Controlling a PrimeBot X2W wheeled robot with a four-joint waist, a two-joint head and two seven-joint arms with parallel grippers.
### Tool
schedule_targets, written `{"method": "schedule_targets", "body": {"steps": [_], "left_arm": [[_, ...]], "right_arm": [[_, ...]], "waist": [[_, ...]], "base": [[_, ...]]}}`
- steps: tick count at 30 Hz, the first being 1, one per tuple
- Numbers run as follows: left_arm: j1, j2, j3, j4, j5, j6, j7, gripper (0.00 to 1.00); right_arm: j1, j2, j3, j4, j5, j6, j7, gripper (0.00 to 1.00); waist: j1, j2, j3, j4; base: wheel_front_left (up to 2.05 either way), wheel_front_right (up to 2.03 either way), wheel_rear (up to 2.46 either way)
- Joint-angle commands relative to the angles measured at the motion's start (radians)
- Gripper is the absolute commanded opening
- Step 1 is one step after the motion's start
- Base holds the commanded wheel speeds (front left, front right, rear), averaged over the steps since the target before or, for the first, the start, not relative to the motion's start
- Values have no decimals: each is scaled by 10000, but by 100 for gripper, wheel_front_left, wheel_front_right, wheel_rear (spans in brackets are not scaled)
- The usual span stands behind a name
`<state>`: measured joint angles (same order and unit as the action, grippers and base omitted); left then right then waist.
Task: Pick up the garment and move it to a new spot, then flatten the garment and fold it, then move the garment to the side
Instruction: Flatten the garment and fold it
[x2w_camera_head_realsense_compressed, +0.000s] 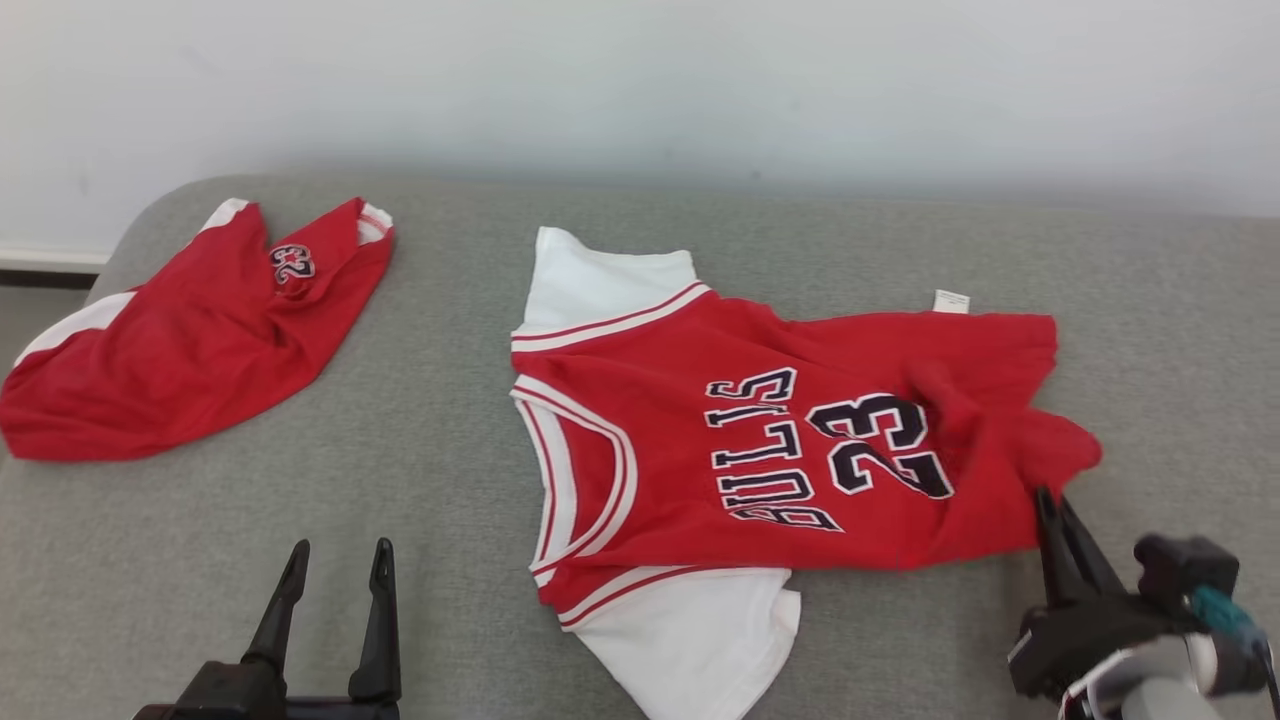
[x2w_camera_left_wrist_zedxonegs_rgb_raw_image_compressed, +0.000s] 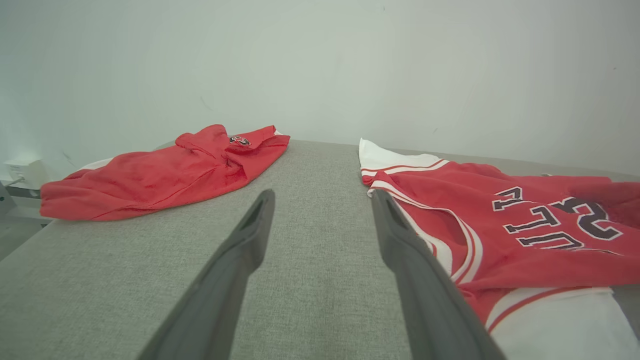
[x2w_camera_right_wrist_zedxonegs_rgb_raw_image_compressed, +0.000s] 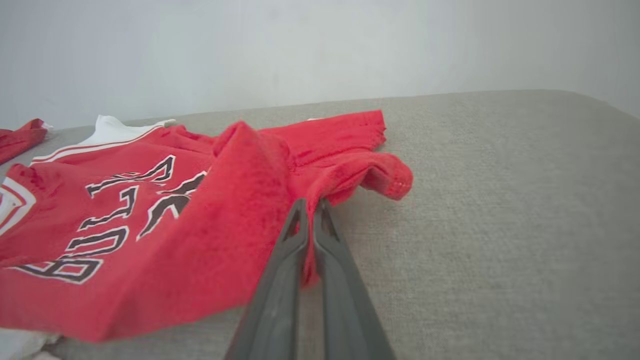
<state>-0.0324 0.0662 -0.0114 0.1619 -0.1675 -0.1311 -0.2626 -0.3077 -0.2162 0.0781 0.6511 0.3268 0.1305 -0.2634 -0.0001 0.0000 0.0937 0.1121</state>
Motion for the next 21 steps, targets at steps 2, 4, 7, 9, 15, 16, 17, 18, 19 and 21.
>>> {"method": "schedule_targets", "body": {"steps": [2, 4, 7, 9, 15, 16, 17, 18, 19, 21], "left_arm": [[108, -39, 41, -56, -4, 17, -35, 100], [87, -51, 14, -80, 9, 17, -33, 100], [4, -47, -6, -77, 22, 17, -33, 100], [-17, -41, 22, -91, 44, 17, -33, 100], [198, -68, 111, -148, 134, 17, -33, 100], [248, -68, 140, -152, 146, 17, -33, 100], [276, -63, 161, -155, 145, 17, -33, 100], [306, -46, 210, -159, 144, 17, -33, 100], [339, -33, 229, -169, 151, 17, -33, 100], [400, -12, 299, -215, 185, 17, -33, 100]], "right_arm": [[590, 159, -340, -459, -208, 6, -7, 0], [1038, 301, -688, -903, -406, 6, 76, 0], [1694, 633, -1154, -1639, -690, 6, 321, 0], [2087, 836, -1431, -2107, -842, 6, 508, 0], [2887, 1212, -1880, -3117, -1165, 6, 863, 100], [2966, 1247, -1955, -3251, -1201, 6, 868, 100], [3039, 1265, -2005, -3398, -1244, 6, 857, 100], [3108, 1289, -2027, -3533, -1276, 6, 845, 100], [3171, 1311, -2064, -3682, -1300, 6, 823, 100], [3241, 1318, -2112, -3998, -1459, 6, 763, 100]], "waist": [[1, 0, -88, -347], [1, 0, -46, -446], [1, 0, -6, -552], [1, 0, -17, -619], [1, 0, -160, -788], [1, 0, -202, -820], [1, 0, -233, -848], [1, 0, -278, -884], [1, 0, -312, -909], [1, 0, -379, -962]], "base": [[0, 0, 0], [0, 0, 0], [0, 0, 0], [0, 0, 0], [0, 0, 0], [0, 0, 0], [0, 0, 0], [0, 0, 0], [0, 0, 0], [0, 0, 0]]}}
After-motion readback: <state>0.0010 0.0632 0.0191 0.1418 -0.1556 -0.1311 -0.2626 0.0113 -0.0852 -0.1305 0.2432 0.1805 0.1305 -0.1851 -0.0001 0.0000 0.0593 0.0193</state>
